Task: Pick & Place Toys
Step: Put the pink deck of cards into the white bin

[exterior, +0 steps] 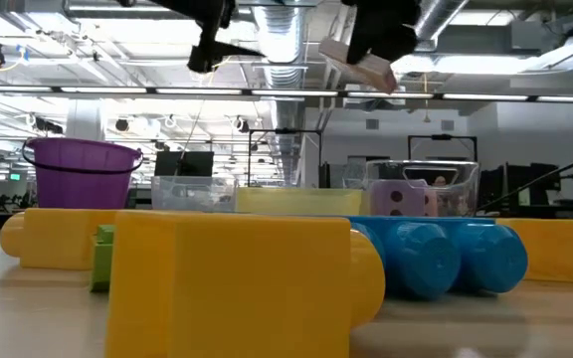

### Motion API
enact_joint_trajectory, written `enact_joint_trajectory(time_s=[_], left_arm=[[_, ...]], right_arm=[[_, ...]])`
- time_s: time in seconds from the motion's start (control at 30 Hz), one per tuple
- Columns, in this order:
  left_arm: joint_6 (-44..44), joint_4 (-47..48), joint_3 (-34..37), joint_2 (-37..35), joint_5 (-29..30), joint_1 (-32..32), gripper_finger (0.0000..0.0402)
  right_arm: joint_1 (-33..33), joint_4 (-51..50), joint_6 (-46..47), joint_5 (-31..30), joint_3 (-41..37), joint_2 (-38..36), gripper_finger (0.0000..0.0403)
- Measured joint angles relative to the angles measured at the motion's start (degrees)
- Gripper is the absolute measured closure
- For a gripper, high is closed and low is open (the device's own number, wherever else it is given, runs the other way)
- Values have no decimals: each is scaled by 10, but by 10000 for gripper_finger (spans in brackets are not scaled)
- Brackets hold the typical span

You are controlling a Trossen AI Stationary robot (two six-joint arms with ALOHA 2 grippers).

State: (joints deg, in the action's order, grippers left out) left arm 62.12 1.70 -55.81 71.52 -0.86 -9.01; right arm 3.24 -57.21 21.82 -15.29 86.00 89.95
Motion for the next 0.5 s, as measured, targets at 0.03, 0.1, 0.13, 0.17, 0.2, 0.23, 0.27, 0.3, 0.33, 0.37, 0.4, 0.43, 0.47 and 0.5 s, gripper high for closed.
enact_joint_trajectory(time_s=[0.03, 0.1, 0.13, 0.17, 0.2, 0.23, 0.27, 0.3, 0.33, 0.37, 0.4, 0.43, 0.47, 0.5], left_arm=[[10, -3, 0, 7, 0, 1, 69], [27, -17, 0, 19, 0, 4, 69], [32, -26, 0, 25, 1, 5, 69], [38, -42, 0, 31, 1, 5, 69], [43, -46, 0, 36, 1, 5, 69], [46, -54, 0, 43, 1, 5, 69], [48, -65, 0, 48, 1, 5, 69], [52, -72, 0, 54, 1, 5, 69], [58, -84, 0, 59, 1, 5, 69], [60, -94, 0, 63, 0, 5, 69], [61, -101, 0, 68, -3, 5, 69], [61, -112, 0, 73, -10, 5, 69], [61, -118, 0, 77, -19, 5, 69], [61, -122, 0, 82, -28, 5, 69]], right_arm=[[-5, -3, -11, 0, 7, 4, 83], [-13, -1, -31, 0, 20, 10, 82], [-17, -2, -41, 0, 25, 12, 82], [-20, -4, -51, 1, 28, 13, 82], [-23, -5, -60, 2, 30, 14, 82], [-25, -3, -69, 2, 31, 14, 82], [-27, 4, -74, 2, 31, 13, 82], [-30, 9, -80, 2, 32, 13, 82], [-32, 10, -85, 2, 32, 13, 82], [-34, 11, -90, 2, 32, 13, 82], [-35, 13, -95, 4, 32, 13, 82], [-37, 16, -103, 7, 32, 13, 82], [-39, 21, -111, 11, 32, 13, 82], [-39, 25, -119, 18, 32, 13, 82]])
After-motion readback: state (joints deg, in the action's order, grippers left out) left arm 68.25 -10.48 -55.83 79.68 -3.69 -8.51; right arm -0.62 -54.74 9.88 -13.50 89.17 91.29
